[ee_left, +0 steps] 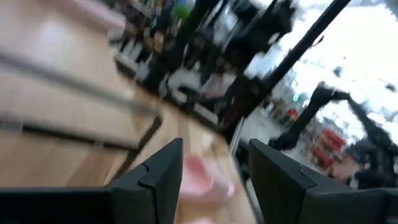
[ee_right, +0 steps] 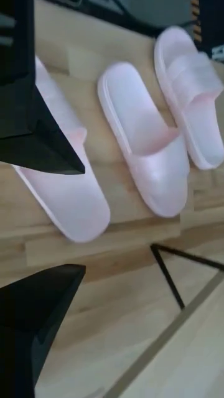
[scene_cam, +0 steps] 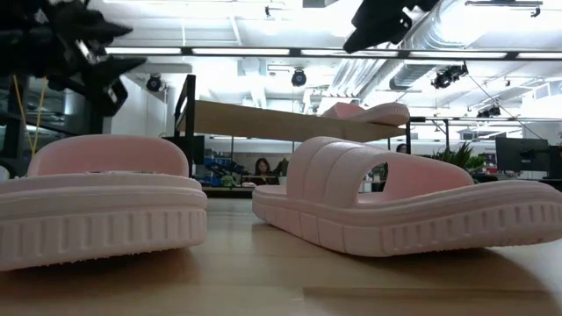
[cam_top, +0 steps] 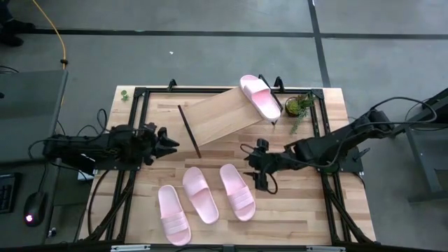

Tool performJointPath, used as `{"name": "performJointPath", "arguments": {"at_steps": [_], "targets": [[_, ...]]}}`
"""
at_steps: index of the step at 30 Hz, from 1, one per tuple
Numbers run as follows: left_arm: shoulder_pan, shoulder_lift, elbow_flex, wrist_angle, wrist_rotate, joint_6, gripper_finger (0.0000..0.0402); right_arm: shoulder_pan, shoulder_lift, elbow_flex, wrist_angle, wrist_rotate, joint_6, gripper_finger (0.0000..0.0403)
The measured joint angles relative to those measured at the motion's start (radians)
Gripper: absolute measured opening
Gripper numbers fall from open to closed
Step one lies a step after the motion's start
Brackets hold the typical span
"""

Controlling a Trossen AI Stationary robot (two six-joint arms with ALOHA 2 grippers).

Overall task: Pick and place slides into the shelf
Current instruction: Put the pink slipper on the shelf

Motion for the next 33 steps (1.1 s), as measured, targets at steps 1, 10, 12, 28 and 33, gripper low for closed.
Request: {"name": "performJointPath", "arguments": {"at_steps": [1,10,12,28,33], "targets": [[0.000,0.004,0.000,-0.025,0.010,0.000,0.0166,0.008,0.000,0.000,0.002,0.000,0.006,0.0240],[0.000,0.013,0.000,-0.164,0.047,-0.015,0.0166,0.067,0.000,0.000,0.044,0.000,0.004,0.0240],[0.000,0.023,0.000,-0.173,0.067,-0.037,0.0166,0.070,0.000,0.000,0.044,0.001,-0.004,0.0240],[-0.133,0.278,0.003,0.383,0.222,-0.157,0.0166,0.069,0.000,0.000,0.045,0.060,-0.057,0.0240],[-0.204,0.372,0.121,0.376,0.222,-0.141,0.0166,0.069,0.000,0.000,0.045,0.060,-0.057,0.0240]]}}
